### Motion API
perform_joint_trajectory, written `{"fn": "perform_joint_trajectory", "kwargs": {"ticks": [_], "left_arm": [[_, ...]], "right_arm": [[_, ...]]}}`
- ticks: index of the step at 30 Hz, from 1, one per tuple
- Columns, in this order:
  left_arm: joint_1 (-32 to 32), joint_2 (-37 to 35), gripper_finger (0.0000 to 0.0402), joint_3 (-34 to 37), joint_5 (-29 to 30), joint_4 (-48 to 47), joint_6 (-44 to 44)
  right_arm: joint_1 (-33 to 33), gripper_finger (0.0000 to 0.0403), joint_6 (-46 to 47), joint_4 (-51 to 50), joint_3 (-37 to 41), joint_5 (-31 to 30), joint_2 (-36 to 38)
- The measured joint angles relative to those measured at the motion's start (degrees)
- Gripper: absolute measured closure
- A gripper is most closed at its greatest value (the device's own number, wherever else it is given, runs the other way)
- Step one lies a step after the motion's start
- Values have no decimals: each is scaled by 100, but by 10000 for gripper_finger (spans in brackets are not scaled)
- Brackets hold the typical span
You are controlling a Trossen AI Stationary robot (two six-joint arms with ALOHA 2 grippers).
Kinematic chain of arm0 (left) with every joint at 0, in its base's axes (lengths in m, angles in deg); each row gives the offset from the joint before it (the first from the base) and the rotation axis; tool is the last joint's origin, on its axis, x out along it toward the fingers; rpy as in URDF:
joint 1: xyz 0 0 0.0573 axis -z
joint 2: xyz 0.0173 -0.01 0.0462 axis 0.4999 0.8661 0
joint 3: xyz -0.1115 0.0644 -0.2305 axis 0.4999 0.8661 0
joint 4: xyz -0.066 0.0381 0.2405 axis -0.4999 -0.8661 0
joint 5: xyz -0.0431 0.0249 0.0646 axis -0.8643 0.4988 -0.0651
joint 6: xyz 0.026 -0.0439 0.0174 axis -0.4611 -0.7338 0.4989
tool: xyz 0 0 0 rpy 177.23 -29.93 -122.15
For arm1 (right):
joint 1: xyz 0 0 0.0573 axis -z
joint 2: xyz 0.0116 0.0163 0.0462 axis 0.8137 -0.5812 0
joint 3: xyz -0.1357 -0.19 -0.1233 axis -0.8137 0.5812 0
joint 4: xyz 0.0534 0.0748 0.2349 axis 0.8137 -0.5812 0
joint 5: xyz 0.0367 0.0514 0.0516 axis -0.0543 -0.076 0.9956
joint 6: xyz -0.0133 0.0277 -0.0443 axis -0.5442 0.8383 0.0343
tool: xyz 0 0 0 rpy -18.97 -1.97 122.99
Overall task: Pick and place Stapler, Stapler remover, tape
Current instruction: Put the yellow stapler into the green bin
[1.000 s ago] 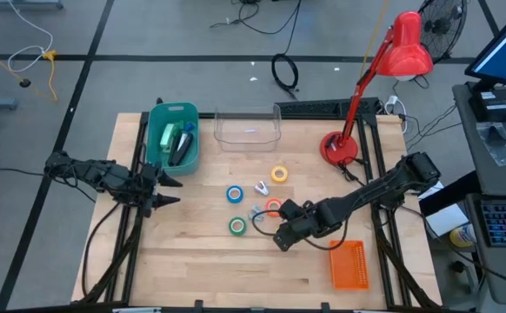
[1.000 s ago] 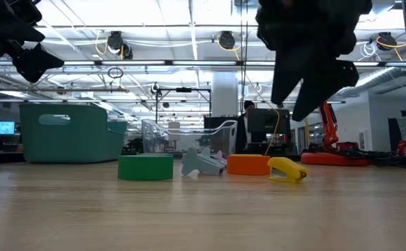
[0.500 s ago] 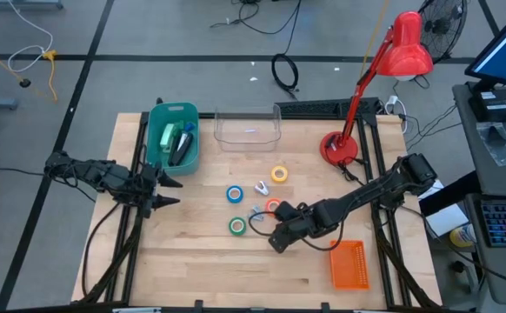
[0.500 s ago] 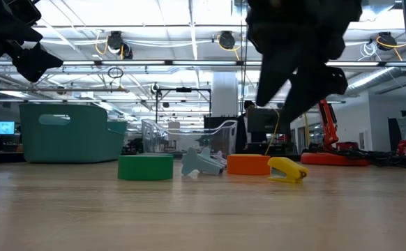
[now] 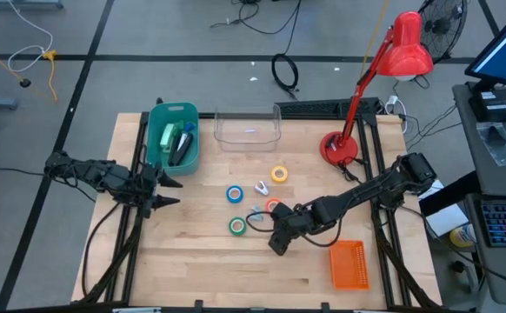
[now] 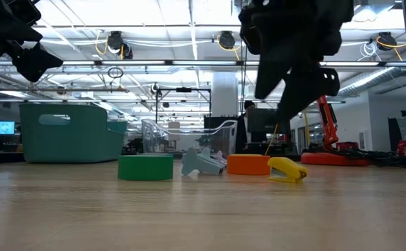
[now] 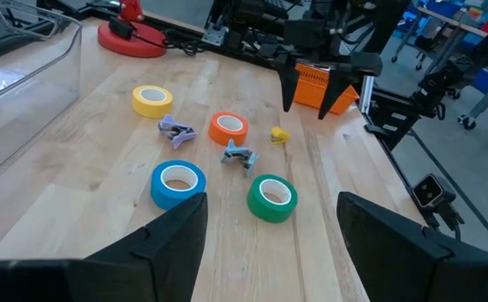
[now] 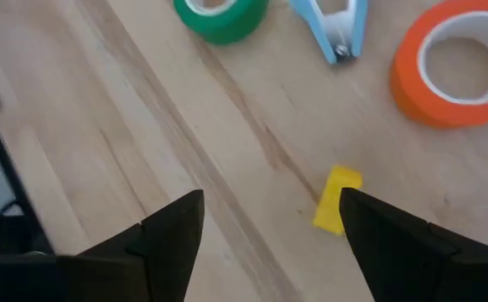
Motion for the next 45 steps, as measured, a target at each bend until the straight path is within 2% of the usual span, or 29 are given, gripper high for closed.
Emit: {"fn": "perform_joint_trajectory", "kwargs": {"ticks": [6,12,17,25,45], "left_arm": [[-1,0,131,0,0,1,2],[-1,0,131,0,-2,2,66],[-1,0,131,0,0,2,64],[0,0,131,0,0,3,61],[-1,0,131,0,4,5,129]], "right_arm": [[51,142,-131,-449,7,154,0],[99,147,-681,-319,7,164,-52],[139,147,-803,-240,107,597,-309],[266,147,-509,-170,277,557,-368],[417,147,-803,21,362,582,-588]]}}
